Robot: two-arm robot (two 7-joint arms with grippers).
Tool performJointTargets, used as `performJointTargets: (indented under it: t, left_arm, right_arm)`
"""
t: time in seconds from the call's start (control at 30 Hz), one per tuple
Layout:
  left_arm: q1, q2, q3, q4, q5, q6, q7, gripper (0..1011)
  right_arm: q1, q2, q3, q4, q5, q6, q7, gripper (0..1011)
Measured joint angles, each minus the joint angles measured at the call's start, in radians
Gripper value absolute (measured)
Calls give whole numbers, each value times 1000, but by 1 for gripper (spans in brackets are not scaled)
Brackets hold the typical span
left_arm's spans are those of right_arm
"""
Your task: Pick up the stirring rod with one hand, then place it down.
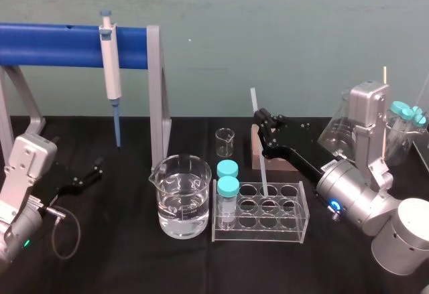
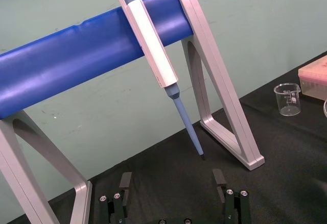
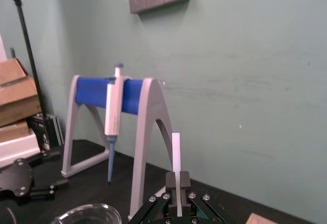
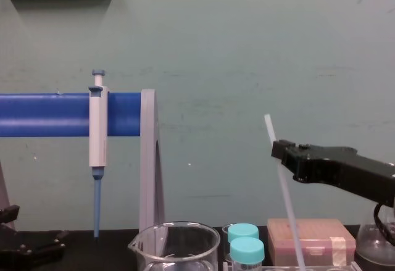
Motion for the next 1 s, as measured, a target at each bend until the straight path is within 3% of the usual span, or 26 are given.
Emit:
performJointTargets:
  t: [0.57,1.0]
  left_arm:
    - [0,0,0,0,0,0,0,1000]
    - [0,0,0,0,0,0,0,1000]
  right_arm:
    - [-19,36,68,-129,-4,-53,19,46]
    - [-20,49,109,-140,-24,-49,-2,46]
